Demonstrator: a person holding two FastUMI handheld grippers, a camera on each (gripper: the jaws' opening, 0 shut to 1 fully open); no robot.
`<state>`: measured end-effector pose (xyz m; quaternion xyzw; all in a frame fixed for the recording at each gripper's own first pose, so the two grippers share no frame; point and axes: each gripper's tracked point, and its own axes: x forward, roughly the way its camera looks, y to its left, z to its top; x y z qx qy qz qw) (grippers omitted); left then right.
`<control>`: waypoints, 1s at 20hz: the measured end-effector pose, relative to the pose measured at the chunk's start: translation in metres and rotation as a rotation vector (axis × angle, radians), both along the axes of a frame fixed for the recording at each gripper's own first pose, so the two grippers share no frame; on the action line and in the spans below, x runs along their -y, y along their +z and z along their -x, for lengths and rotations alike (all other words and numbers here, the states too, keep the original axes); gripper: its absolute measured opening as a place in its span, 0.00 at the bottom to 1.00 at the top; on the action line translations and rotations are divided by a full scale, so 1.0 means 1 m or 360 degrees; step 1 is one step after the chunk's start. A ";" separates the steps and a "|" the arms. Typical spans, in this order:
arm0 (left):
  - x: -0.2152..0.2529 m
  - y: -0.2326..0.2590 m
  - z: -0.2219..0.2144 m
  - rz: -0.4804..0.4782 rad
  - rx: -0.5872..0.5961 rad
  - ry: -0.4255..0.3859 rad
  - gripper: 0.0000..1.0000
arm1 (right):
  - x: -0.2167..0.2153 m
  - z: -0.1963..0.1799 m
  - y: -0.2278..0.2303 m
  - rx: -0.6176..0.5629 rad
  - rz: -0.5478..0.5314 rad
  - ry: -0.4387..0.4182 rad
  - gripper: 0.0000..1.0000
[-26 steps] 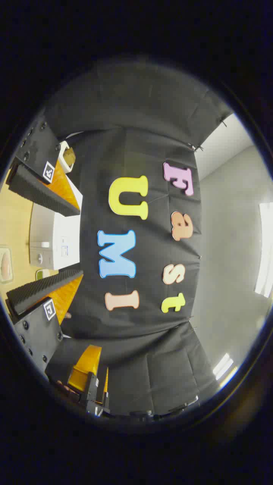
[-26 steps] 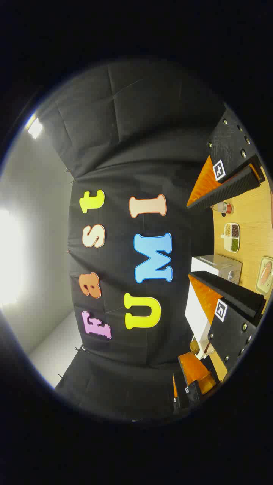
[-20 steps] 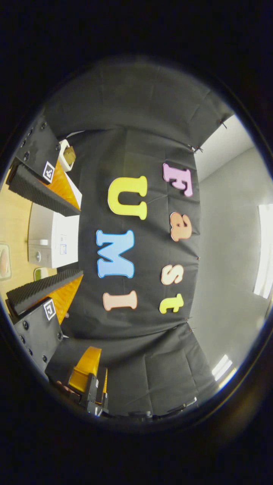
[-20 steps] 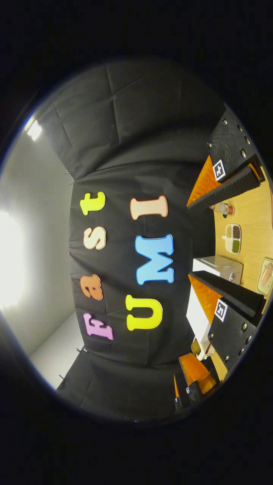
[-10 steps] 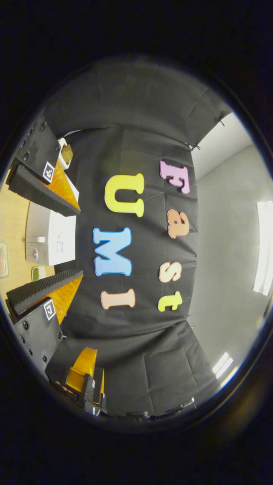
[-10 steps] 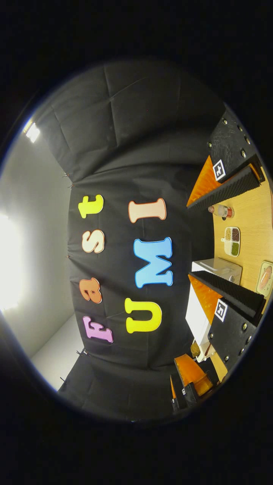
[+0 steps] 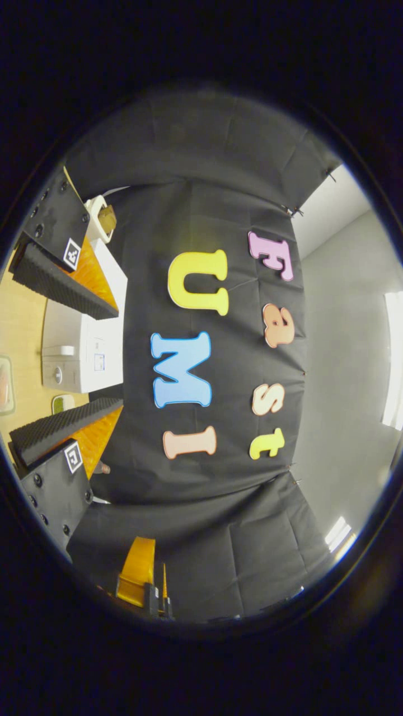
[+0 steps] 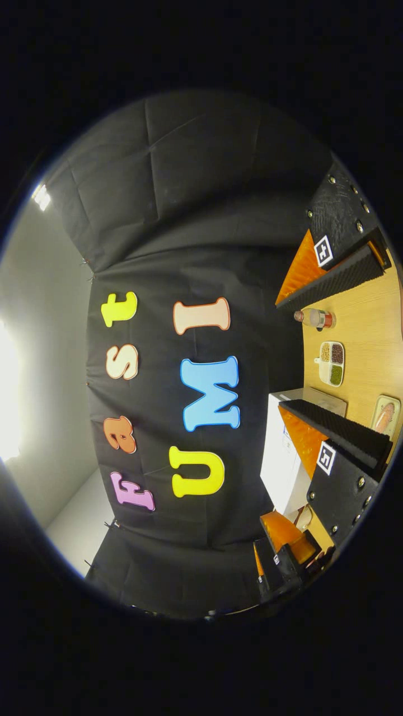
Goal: Open the microwave oven with the left hand, put the food in, and close the microwave oven.
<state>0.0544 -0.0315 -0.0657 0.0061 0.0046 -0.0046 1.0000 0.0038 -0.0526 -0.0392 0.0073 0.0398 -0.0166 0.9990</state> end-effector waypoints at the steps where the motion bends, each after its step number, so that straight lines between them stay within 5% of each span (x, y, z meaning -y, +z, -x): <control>1: -0.002 -0.009 -0.006 -0.0002 0.0031 -0.0002 0.95 | 0.003 0.002 -0.002 -0.0008 -0.0008 -0.0008 0.97; 9: -0.002 -0.129 -0.070 -0.0004 -0.0031 -0.0087 0.95 | 0.025 0.019 -0.020 -0.0085 0.0071 -0.0160 0.97; 17: -0.028 -0.244 -0.135 0.0085 -0.0219 0.0016 0.99 | 0.036 0.038 -0.040 -0.0203 0.0153 -0.0256 0.98; 18: -0.027 -0.257 -0.141 0.0078 -0.0240 0.0014 0.91 | 0.037 0.041 -0.042 -0.0210 0.0171 -0.0269 0.98; 20: -0.026 -0.275 -0.152 0.0023 -0.0274 0.0011 0.91 | 0.038 0.044 -0.045 -0.0230 0.0189 -0.0288 0.98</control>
